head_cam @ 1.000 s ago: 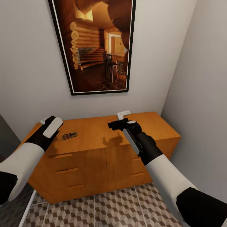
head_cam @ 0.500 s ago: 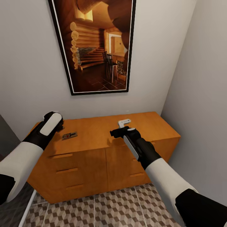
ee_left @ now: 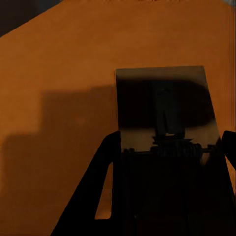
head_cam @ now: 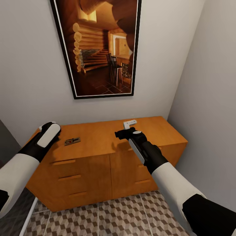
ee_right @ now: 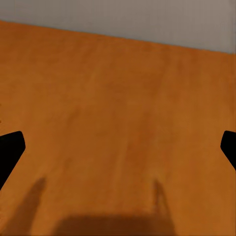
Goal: Take the four mousetraps from the cabinet in the bathroom and place them on the bathroom floor. Make sure all four end up on the same floor surface, and ensure that at least two of them are either under or directly next to the same bathroom sink.
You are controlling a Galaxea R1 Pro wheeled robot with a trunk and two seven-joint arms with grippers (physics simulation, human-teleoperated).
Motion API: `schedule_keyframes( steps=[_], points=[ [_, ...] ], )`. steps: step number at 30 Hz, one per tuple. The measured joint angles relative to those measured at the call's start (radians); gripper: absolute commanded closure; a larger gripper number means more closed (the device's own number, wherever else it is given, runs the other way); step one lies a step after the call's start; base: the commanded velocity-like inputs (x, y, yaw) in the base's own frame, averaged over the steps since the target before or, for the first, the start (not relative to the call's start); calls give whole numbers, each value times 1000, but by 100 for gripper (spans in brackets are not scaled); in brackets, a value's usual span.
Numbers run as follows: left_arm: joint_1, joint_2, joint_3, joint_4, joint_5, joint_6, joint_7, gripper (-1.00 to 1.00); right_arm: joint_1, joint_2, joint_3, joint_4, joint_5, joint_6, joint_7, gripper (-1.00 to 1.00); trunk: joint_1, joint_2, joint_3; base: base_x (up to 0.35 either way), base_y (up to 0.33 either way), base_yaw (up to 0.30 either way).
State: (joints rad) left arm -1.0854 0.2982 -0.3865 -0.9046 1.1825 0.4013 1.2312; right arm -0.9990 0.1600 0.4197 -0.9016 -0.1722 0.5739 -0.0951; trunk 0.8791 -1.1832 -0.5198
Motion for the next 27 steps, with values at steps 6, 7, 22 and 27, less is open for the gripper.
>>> schedule_keyframes(
  steps=[6, 7, 22, 27],
  points=[
    [0, 4, 17, -34, 12, 24, 2, 100, 0, 1, 3, 0, 0, 1, 1, -100, 0, 0, 0, 258, 0, 0],
    [0, 3, 23, -39, 19, 28, 2, 100, 0, 2, 3, 0, 0, 1, 1, -100, 0, 0, 0, 326, 0, 0],
    [-11, 46, 320, -521, 806, 327, 0, 100, 0, 7, 4, 7, -3, 4, 6, -100, 0, 0, 0, 197, 0, 0],
    [-11, 78, 377, -527, 1099, 328, -1, 100, 0, 7, 4, 8, -4, 4, 7, -100, 0, 0, 0, 10, 0, 0]
  ],
)
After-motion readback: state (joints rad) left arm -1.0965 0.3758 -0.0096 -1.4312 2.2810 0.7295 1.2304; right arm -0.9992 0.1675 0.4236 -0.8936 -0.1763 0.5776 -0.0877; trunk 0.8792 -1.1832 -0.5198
